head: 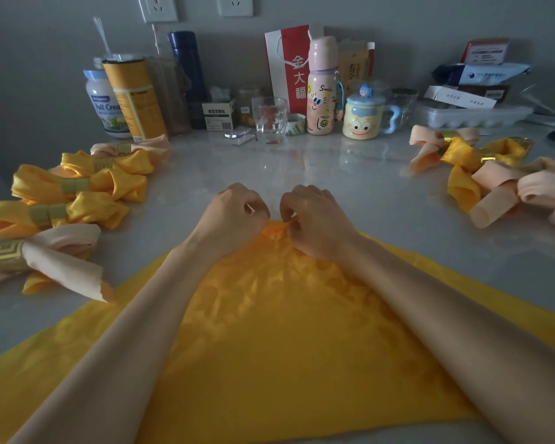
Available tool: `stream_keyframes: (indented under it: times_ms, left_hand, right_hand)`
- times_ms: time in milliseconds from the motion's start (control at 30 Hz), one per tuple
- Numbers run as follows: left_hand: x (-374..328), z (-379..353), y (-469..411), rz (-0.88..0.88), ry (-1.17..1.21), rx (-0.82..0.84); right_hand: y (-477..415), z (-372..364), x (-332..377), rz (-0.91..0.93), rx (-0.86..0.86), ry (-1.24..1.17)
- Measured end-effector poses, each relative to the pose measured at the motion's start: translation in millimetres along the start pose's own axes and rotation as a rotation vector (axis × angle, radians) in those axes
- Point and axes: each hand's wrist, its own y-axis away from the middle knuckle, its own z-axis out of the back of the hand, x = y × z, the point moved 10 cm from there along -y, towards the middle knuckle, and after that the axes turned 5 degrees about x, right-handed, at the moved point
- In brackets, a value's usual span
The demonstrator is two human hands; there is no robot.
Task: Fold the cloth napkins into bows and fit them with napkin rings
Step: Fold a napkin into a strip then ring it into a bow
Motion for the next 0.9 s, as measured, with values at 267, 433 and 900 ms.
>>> stream_keyframes:
  times_ms: [267,433,900]
  left_hand:
    - [11,-16,2,0.108,-0.174,0.187]
    - [19,-27,4,0.158,-0.074,0.343]
    - [9,-15,3,0.079,-0.241,0.193]
  right_hand:
    - [3,0,-6,-0.067,-0.012,-0.083]
    - [0,-8,-19,-0.167,0.043,-0.266]
    - [0,-8,-11,-0.149,0.148,-0.181]
